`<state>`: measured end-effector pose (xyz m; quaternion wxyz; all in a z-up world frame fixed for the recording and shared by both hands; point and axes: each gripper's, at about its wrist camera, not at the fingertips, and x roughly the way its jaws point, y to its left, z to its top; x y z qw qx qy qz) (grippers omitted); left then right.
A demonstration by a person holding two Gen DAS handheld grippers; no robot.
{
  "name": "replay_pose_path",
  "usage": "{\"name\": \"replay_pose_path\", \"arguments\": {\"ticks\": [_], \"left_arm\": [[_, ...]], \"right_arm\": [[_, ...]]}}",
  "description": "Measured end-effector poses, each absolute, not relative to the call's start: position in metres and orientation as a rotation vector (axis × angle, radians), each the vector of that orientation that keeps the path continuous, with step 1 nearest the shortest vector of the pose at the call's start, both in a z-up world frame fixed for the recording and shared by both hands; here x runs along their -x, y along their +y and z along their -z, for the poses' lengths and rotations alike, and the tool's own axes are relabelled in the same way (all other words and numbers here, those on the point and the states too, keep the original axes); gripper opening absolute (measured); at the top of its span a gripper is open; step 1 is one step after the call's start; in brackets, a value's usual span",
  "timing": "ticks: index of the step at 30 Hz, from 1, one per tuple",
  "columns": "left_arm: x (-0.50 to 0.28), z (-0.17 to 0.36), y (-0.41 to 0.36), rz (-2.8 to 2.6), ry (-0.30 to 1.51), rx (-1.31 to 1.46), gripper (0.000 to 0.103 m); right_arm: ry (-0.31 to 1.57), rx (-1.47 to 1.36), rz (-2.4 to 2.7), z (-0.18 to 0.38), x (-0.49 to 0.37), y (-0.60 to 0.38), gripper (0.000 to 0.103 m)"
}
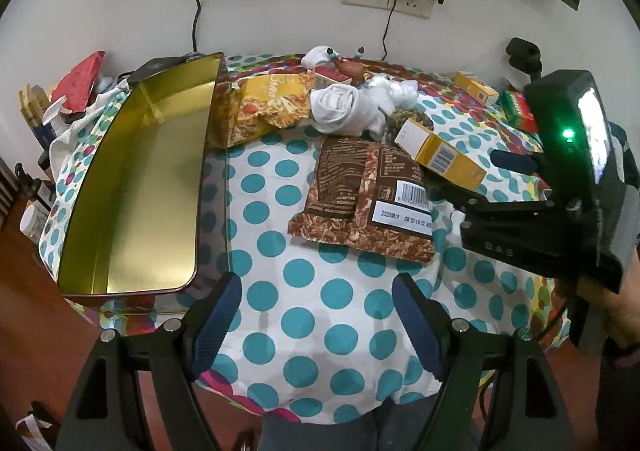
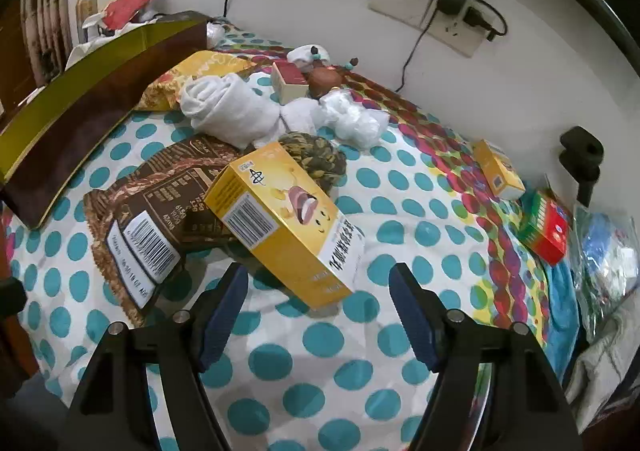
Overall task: Organize objects
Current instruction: 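Grasp the yellow chocolate box with the right gripper and lift it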
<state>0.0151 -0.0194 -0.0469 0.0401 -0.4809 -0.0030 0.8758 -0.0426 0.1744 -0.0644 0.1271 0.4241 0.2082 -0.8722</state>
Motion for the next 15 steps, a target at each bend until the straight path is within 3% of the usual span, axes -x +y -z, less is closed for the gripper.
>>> {"name": "replay_pose_path", "arguments": {"ticks": [5,8,15], "left_arm": [[-0.014,0.052,-0.023,-2.663,-0.041,1.498,0.080],[-0.013,0.054,-0.023,-2.657,-0.042,1.510,0.080],[-0.012,0.058,-0.019,-2.641,-0.033,1.512,0.080]], "right_arm": [[0.705,-1.186,2.542,0.068,0.048,0.164,0.068],[0.725,-1.175,2.531,0.071,0.054,0.159,0.056],[0.710,-1.157,2.553,0.076,0.062,0.160,0.045]]}}
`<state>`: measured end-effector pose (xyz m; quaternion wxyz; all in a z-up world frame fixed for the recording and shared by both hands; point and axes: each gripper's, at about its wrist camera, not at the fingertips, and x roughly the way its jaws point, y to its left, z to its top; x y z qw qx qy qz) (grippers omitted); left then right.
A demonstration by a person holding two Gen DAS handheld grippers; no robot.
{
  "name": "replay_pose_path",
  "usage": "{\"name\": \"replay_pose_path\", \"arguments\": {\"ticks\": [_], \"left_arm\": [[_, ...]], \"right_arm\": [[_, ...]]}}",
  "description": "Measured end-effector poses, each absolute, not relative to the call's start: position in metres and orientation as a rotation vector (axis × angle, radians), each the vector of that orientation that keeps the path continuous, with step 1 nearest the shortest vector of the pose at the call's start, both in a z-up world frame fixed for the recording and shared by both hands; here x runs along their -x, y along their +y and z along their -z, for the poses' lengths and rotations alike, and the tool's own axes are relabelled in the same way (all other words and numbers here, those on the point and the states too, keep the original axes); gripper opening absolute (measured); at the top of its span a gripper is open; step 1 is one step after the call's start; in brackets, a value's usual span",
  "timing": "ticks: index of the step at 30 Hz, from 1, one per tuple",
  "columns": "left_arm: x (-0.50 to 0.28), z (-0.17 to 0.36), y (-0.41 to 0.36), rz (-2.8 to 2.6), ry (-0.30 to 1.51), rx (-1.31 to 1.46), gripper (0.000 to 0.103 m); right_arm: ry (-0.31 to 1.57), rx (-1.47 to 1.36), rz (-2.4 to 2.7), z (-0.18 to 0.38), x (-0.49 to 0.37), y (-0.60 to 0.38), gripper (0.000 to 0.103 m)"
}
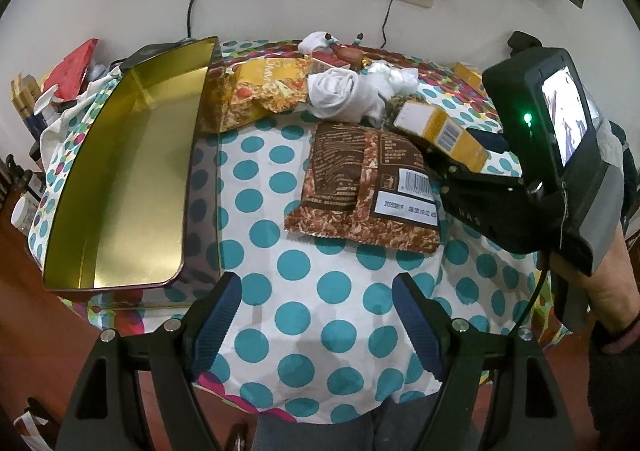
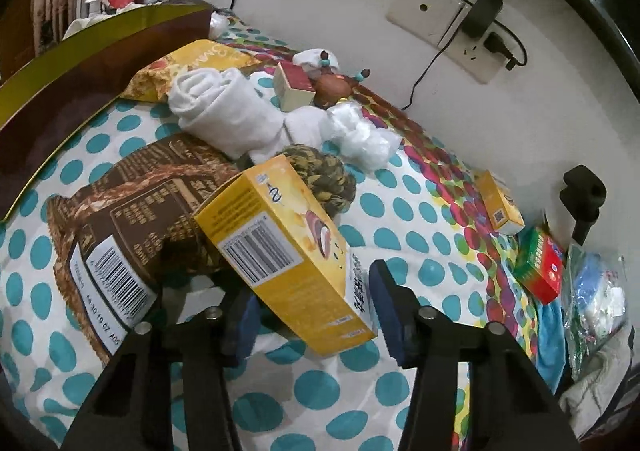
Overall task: Organize objects
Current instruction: 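Grasp the yellow chocolate box with the right gripper and lift it, then move the left gripper toward the brown snack bag while the right gripper holds the yellow box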
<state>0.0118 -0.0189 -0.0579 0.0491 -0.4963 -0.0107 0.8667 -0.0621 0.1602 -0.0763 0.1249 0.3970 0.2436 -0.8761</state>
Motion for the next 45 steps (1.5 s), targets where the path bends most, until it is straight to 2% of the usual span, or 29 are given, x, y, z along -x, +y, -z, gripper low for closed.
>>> {"name": "replay_pose_path", "arguments": {"ticks": [4,10,16,24,45], "left_arm": [[-0.011,0.061,-0.014,-2.629,-0.024,1.511,0.080],[-0.016,0.058,0.000,-2.657,0.092,1.406,0.080],[-0.023,0.064,0.024,-2.684,0.418,1.245,0.080],[-0.032,0.079,0.041,-2.635,0.762,1.028,0.080],[-0.010,0.110,0.068,-2.462,1.201,0.864,0.081]], "right_arm": [[0.575,-1.171,2.556,0.073,0.065,0.172,0.039],[0.392,-1.203,2.570,0.072,0.058,0.191,0.036],[0.339,-1.214,2.575,0.072,0.049,0.201,0.032],[0.288,-1.213,2.569,0.070,0.046,0.207,0.031],[0.191,-1.236,2.538,0.078,0.049,0.215,0.028]]}}
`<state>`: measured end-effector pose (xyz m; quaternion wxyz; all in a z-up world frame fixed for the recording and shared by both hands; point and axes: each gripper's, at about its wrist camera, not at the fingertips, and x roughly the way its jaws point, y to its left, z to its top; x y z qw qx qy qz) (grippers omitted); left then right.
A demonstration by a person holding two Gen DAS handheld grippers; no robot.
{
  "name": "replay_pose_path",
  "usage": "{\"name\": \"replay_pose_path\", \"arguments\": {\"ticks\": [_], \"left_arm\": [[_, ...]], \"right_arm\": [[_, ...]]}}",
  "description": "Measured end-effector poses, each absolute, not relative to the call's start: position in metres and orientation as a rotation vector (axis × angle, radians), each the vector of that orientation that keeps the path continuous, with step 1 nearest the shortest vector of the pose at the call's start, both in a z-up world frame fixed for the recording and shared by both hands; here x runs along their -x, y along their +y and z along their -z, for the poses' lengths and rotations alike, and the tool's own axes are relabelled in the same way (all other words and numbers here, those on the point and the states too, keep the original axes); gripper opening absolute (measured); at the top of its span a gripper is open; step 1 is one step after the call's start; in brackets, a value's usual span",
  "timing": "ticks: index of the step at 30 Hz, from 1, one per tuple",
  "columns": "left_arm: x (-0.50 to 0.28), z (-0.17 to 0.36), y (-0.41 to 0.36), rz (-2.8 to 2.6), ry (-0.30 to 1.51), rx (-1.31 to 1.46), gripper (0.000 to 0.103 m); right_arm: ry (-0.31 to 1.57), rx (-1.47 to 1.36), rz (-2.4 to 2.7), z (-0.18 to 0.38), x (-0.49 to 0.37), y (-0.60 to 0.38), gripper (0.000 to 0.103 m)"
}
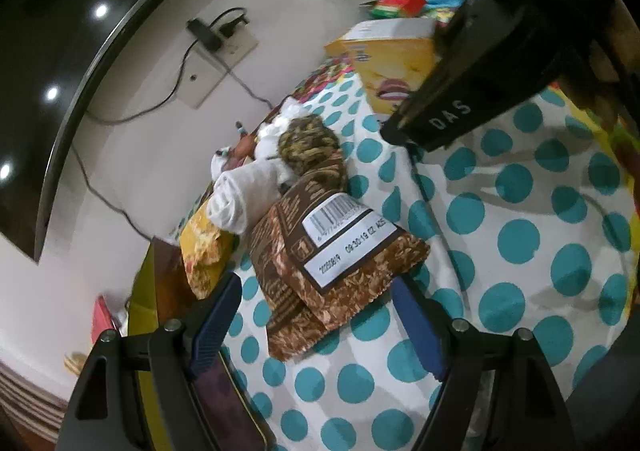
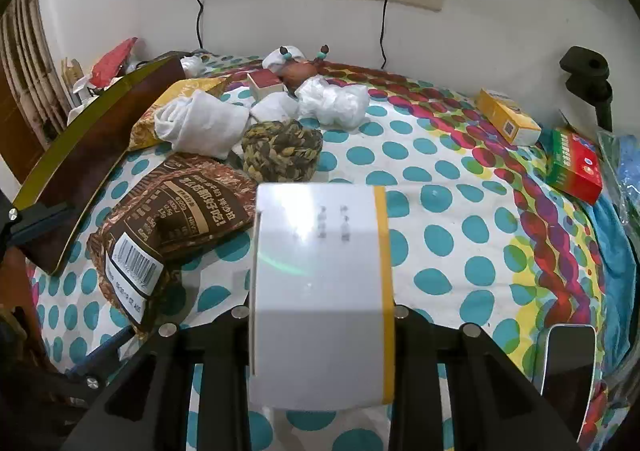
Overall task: Organize objects
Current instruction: 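Move the left gripper toward the brown snack bag while the right gripper holds the yellow box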
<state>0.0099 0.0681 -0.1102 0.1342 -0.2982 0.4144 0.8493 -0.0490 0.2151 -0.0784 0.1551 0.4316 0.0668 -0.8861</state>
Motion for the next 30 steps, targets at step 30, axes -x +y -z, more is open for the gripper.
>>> {"name": "replay_pose_path", "arguments": {"ticks": [30], "left_arm": [[-0.021,0.121,0.081,-2.415,1.388,0.764,0.082]], "right_arm": [[0.052,-1.226,2.528,0.084,0.049,0.228,0.029]]}}
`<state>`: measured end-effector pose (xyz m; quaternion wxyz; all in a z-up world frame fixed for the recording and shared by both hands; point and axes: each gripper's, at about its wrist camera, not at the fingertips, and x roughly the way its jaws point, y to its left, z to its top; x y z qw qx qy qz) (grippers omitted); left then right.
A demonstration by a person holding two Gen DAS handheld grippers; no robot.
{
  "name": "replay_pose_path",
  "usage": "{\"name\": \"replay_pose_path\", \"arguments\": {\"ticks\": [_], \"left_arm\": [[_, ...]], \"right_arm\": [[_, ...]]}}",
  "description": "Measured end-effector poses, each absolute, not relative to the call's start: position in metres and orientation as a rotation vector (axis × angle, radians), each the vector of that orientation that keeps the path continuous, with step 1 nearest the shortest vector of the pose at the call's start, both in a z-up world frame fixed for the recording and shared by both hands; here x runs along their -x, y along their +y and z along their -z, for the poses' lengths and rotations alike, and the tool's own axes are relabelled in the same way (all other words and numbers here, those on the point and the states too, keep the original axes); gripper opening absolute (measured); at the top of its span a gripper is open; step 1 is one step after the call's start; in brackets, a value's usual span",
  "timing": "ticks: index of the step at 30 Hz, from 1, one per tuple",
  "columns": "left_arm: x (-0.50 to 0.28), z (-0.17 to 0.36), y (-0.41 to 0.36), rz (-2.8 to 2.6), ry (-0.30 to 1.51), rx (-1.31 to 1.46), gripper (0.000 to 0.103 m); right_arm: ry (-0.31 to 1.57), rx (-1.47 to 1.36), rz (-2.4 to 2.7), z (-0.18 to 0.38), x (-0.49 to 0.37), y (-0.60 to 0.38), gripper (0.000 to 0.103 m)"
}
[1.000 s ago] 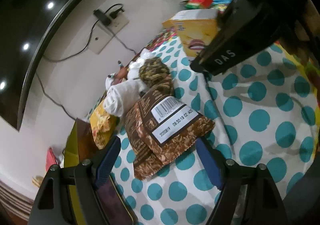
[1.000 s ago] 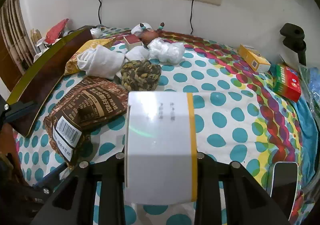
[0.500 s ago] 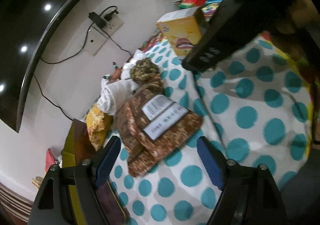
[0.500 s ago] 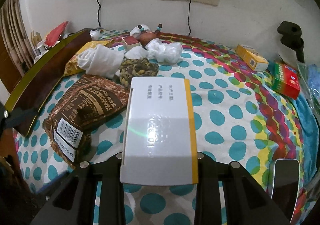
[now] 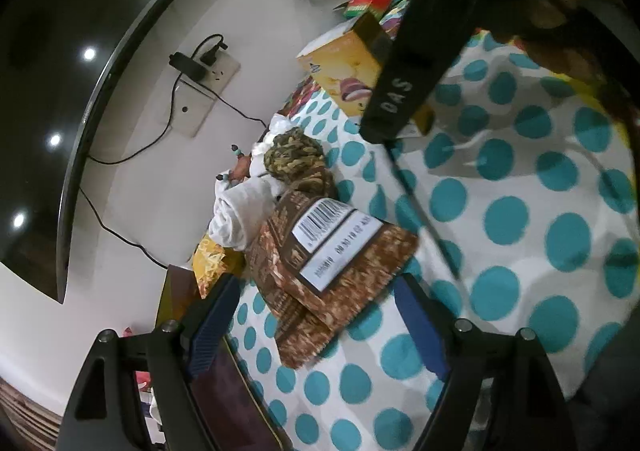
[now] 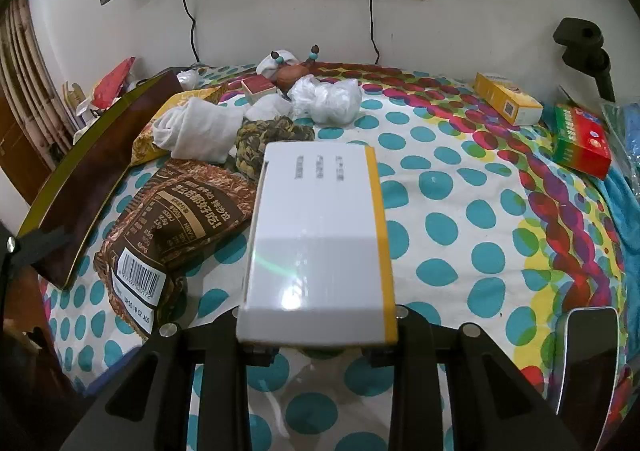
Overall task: Organize objects
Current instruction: 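Move the left gripper toward the brown snack bag while the right gripper holds the yellow box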
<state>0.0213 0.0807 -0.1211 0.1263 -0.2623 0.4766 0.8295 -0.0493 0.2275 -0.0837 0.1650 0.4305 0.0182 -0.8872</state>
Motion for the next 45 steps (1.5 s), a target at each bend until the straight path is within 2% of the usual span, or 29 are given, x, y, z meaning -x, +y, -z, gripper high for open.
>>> {"name": "replay_pose_path", "arguments": {"ticks": [3,7,14,17,25,30,35,40,45], "left_arm": [[-0.016,0.121,0.085,-2.393,1.424,0.758,0.084],[-0.008,0.120,0.092,-2.383,1.505,0.725,0.094],[0.007,0.114,0.093,-2.553,1.645,0.644,0.095],[0.020,0.103,0.084,-2.644,1.532,0.729,0.095],[0.052,0.104,0.082,-2.716,1.383,0.880,0.095],[0.041,0.105,0.093,-2.688,1.415,0.867,0.095],[0.049,0.096,0.106,-2.672,1.253,0.972,0.095],[0.075,0.108,0.117,-2.683,1.375,1.050,0.095],[0.094,0.112,0.107,-2.675,1.294,1.181,0.095]], "right_arm": [[0.048,-1.228,2.519,0.086,0.050,0.228,0.029],[0.039,-1.229,2.510,0.088,0.050,0.229,0.029],[0.012,-1.223,2.496,0.088,0.050,0.231,0.029],[0.016,-1.221,2.492,0.088,0.051,0.230,0.030],[-0.028,-1.219,2.481,0.089,0.054,0.234,0.030],[-0.040,-1.218,2.476,0.089,0.055,0.235,0.030],[-0.036,-1.216,2.466,0.089,0.057,0.236,0.029],[-0.025,-1.213,2.462,0.090,0.056,0.236,0.029],[-0.064,-1.211,2.449,0.090,0.056,0.238,0.029]]}}
